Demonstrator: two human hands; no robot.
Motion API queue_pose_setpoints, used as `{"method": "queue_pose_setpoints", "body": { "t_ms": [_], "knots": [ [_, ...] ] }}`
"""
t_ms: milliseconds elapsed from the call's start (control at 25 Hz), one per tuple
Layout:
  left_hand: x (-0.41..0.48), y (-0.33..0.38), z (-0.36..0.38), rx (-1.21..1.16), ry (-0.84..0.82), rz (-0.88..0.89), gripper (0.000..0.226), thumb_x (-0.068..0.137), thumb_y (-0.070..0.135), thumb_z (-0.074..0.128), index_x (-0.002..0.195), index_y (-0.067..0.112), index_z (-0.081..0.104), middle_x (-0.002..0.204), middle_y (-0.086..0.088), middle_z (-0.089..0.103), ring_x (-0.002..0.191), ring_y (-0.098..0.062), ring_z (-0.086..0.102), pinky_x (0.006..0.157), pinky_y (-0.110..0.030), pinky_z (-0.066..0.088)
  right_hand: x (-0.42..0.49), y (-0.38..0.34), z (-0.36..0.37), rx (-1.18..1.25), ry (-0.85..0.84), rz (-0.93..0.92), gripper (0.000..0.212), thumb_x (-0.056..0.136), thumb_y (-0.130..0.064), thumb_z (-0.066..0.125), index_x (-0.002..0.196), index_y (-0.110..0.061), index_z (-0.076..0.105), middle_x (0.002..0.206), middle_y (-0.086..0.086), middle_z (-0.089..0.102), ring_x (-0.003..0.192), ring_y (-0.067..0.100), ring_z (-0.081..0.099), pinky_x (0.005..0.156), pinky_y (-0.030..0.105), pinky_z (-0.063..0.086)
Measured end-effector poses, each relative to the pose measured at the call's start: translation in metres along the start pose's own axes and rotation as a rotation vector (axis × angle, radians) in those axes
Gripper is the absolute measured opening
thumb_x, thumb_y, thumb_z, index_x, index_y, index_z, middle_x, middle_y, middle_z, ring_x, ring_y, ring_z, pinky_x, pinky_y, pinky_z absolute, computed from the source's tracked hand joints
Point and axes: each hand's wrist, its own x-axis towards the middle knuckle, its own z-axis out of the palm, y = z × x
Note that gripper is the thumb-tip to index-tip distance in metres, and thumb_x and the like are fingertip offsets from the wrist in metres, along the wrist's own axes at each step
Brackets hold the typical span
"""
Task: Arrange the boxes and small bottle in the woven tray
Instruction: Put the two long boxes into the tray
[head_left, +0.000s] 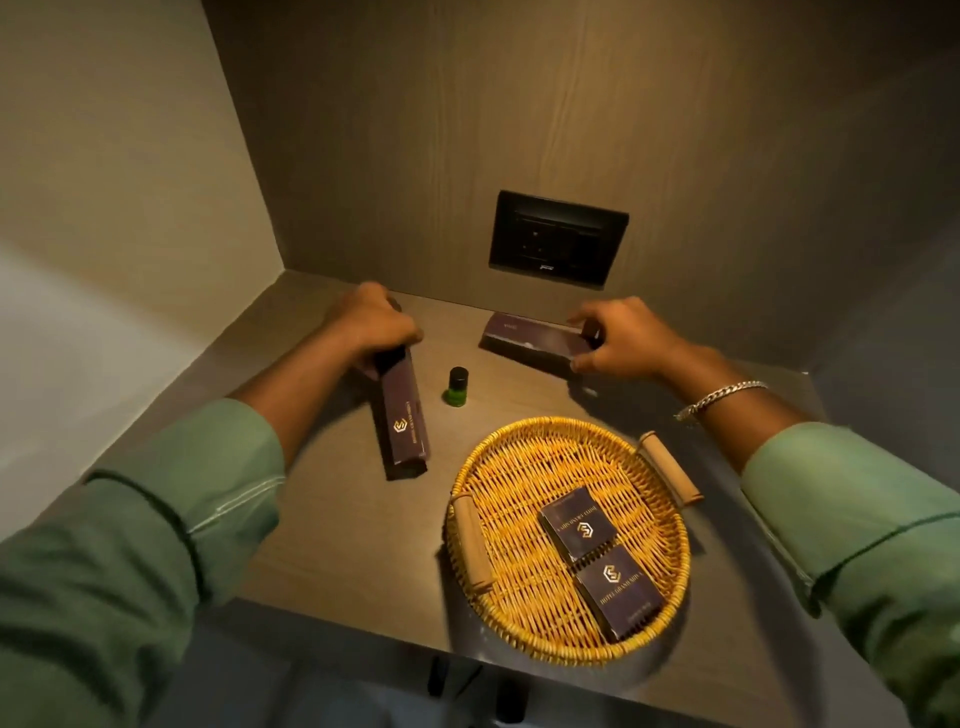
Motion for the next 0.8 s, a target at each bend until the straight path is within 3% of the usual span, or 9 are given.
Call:
{"method": "queue_pose_setpoints", "body": {
  "t_ms": [120, 280, 360, 480, 560, 640, 800],
  "knots": [
    [-0.026, 0.029, -0.028, -0.149, 0.156, 0.092, 0.046, 0.071, 0.022, 0.080, 0.108, 0.015, 0.054, 0.112, -0.016, 0.058, 0.086, -0.032, 0.065, 0.055, -0.042, 0.061, -0.031, -0.017, -0.029, 0.133, 0.176, -0.042, 0.064, 0.069, -0.039, 0.082, 0.125, -0.019, 0.059, 0.102, 0.002, 0.067, 0.088, 0.014, 0.062, 0.070, 0.025, 0.050],
    [-0.083, 0.051, -0.029, -0.227, 0.165, 0.296, 0.048, 0.064, 0.025, 0.085, 0.100, 0.020, 0.055, 0.090, -0.005, 0.060, 0.062, -0.022, 0.068, 0.036, -0.026, 0.053, -0.085, -0.043, -0.043, 0.265, 0.186, -0.020, 0.065, 0.062, -0.048, 0.083, 0.119, -0.028, 0.061, 0.084, -0.009, 0.068, 0.078, 0.003, 0.065, 0.063, 0.020, 0.050],
    [-0.106, 0.048, -0.008, -0.145, 0.144, 0.323, 0.051, 0.061, 0.031, 0.086, 0.099, 0.021, 0.053, 0.086, -0.003, 0.061, 0.063, -0.023, 0.069, 0.044, -0.031, 0.055, -0.104, -0.051, -0.037, 0.222, 0.115, 0.021, 0.070, 0.060, -0.049, 0.083, 0.122, -0.029, 0.058, 0.087, -0.008, 0.066, 0.079, 0.005, 0.064, 0.064, 0.024, 0.053],
    [-0.124, 0.027, 0.035, 0.009, 0.064, 0.251, 0.056, 0.058, 0.039, 0.085, 0.099, 0.024, 0.049, 0.094, -0.002, 0.059, 0.082, -0.021, 0.060, 0.066, -0.039, 0.057, -0.116, -0.055, -0.022, 0.082, 0.004, 0.122, 0.077, 0.059, -0.047, 0.084, 0.128, -0.029, 0.053, 0.107, 0.001, 0.066, 0.094, 0.016, 0.063, 0.079, 0.037, 0.054],
    [-0.126, 0.011, 0.058, 0.057, 0.005, 0.188, 0.059, 0.061, 0.043, 0.082, 0.104, 0.024, 0.046, 0.097, -0.004, 0.057, 0.085, -0.022, 0.059, 0.069, -0.041, 0.057, -0.118, -0.058, -0.013, -0.015, -0.040, 0.129, 0.078, 0.060, -0.045, 0.085, 0.129, -0.025, 0.053, 0.117, 0.006, 0.064, 0.103, 0.022, 0.060, 0.083, 0.041, 0.053],
    [-0.122, 0.003, 0.072, 0.099, 0.038, 0.180, 0.064, 0.061, 0.049, 0.081, 0.108, 0.023, 0.046, 0.100, -0.005, 0.058, 0.088, -0.025, 0.058, 0.073, -0.043, 0.057, -0.117, -0.065, -0.007, -0.112, -0.056, 0.119, 0.074, 0.060, -0.042, 0.086, 0.124, -0.021, 0.055, 0.115, 0.007, 0.064, 0.100, 0.025, 0.060, 0.077, 0.042, 0.054],
    [-0.121, -0.011, 0.087, 0.069, 0.124, 0.258, 0.069, 0.063, 0.057, 0.077, 0.112, 0.019, 0.048, 0.093, 0.000, 0.057, 0.083, -0.021, 0.056, 0.062, -0.033, 0.048, -0.121, -0.076, 0.005, -0.309, -0.122, 0.130, 0.069, 0.062, -0.039, 0.086, 0.118, -0.016, 0.055, 0.107, 0.007, 0.066, 0.092, 0.026, 0.061, 0.064, 0.034, 0.049]
  ]
}}
